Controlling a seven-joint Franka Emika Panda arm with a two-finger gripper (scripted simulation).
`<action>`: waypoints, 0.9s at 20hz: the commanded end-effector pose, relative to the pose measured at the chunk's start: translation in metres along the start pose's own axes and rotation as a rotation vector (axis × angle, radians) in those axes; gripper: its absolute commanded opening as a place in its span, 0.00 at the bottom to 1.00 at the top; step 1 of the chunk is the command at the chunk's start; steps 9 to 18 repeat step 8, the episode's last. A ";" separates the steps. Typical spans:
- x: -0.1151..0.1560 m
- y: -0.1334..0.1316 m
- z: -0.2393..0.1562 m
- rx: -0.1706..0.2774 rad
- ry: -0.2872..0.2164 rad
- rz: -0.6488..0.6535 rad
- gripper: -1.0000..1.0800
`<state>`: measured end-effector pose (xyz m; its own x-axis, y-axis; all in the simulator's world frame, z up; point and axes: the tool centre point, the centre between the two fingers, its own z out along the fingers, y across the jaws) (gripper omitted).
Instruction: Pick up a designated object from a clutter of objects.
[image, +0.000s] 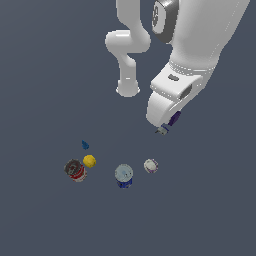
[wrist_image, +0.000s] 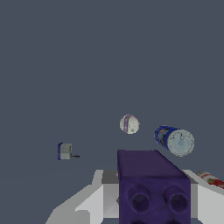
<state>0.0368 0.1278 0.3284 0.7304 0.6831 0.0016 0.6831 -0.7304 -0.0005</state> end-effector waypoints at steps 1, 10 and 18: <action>0.000 0.005 -0.011 0.000 -0.001 0.000 0.00; -0.001 0.010 -0.023 0.000 -0.001 0.000 0.00; -0.001 0.010 -0.023 0.000 -0.001 0.000 0.00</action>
